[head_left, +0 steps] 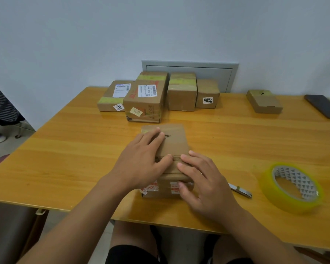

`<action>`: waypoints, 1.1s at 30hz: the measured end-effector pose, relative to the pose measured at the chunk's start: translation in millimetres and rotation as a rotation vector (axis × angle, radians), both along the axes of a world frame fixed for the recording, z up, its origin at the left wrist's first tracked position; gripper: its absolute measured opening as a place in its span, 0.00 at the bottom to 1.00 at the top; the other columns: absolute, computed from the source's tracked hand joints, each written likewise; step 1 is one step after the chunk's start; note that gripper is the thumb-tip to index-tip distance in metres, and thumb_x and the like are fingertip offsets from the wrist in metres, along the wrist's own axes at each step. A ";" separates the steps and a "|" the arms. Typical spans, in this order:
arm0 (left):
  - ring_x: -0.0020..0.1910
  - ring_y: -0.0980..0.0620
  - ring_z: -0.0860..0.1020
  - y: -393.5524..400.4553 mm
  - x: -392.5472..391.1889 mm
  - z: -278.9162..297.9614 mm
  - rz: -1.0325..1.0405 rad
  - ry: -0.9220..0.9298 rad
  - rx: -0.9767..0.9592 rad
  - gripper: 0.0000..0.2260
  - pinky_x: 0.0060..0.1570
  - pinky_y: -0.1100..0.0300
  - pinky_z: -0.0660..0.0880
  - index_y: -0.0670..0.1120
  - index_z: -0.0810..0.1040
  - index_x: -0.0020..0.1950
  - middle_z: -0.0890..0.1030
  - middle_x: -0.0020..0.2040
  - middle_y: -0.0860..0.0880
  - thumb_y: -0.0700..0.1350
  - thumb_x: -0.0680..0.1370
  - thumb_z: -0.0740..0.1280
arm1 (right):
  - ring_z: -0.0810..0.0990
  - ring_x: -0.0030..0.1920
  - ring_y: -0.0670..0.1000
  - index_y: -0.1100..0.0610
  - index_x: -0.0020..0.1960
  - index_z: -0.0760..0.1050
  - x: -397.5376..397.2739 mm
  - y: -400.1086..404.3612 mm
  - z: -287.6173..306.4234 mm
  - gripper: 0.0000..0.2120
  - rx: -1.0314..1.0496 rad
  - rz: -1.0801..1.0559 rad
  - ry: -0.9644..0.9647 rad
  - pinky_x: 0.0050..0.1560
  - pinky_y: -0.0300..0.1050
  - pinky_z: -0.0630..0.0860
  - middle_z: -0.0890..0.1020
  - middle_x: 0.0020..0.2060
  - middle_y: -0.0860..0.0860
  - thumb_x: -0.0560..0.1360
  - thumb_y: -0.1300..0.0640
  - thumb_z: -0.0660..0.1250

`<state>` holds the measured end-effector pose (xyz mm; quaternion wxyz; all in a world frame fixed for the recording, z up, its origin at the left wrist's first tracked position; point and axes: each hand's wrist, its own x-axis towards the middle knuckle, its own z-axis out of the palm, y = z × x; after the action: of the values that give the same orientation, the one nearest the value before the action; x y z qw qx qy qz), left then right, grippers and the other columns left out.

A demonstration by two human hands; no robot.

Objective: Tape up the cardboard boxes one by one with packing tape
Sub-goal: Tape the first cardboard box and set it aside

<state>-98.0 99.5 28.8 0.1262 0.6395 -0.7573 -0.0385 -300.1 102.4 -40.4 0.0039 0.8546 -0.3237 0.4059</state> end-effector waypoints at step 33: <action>0.74 0.56 0.53 0.8 0.0 -2.2 -0.020 -0.002 0.027 0.41 0.73 0.59 0.53 0.52 0.54 0.80 0.54 0.80 0.56 0.69 0.70 0.40 | 0.65 0.75 0.51 0.59 0.73 0.69 -9.4 -25.9 19.1 0.39 0.064 0.012 0.259 0.66 0.50 0.74 0.69 0.73 0.52 0.74 0.30 0.61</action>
<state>-98.0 100.3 26.6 0.1165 0.6337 -0.7631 -0.0495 -309.5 76.5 -21.3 0.0158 0.9015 -0.3282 0.2815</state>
